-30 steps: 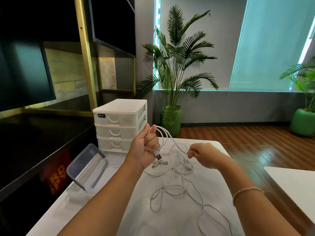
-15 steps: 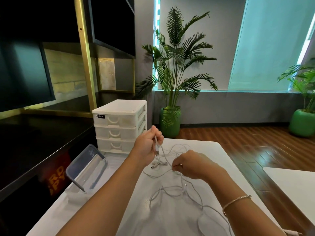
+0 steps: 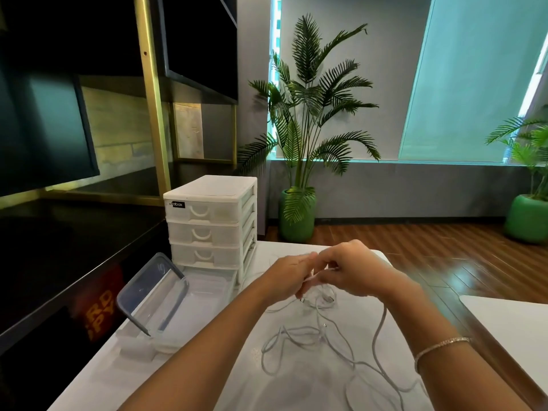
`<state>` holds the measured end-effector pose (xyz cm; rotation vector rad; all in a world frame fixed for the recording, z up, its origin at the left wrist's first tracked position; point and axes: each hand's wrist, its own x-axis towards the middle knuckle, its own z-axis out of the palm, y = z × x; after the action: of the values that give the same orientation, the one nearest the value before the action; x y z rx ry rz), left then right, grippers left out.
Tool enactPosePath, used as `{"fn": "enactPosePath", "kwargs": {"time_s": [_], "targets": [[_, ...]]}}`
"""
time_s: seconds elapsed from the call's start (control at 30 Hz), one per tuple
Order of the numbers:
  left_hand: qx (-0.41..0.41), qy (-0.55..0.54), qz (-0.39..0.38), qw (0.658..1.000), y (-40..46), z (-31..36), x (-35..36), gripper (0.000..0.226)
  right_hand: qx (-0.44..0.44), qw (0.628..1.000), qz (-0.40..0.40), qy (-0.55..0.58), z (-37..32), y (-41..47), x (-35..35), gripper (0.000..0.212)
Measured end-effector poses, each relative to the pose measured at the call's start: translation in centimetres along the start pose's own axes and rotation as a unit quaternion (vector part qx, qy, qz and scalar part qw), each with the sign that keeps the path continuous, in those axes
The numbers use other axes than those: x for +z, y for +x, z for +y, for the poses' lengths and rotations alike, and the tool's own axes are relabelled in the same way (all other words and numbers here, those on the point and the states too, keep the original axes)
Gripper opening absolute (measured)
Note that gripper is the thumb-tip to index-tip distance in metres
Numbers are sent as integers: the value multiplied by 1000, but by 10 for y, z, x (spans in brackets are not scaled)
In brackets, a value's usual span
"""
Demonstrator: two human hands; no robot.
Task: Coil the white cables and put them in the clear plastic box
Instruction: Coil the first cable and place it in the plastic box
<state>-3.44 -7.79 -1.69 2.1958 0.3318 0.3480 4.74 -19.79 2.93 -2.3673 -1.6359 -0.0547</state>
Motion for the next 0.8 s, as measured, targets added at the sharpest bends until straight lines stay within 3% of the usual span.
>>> {"fn": "enactPosePath", "kwargs": {"time_s": [0.17,0.47,0.63,0.8], "targets": [[-10,-98,-58,993,-5,-2,5,65,23,999,44,20,16,1,-4,14],[-31,-362,-68,929,-5,-1,2,48,29,992,88,87,22,4,8,21],[-45,-519,-44,852,-6,5,4,54,26,992,100,76,17,2,6,26],[-38,-690,-24,723,-4,12,7,55,46,994,94,12,13,0,6,29]]}}
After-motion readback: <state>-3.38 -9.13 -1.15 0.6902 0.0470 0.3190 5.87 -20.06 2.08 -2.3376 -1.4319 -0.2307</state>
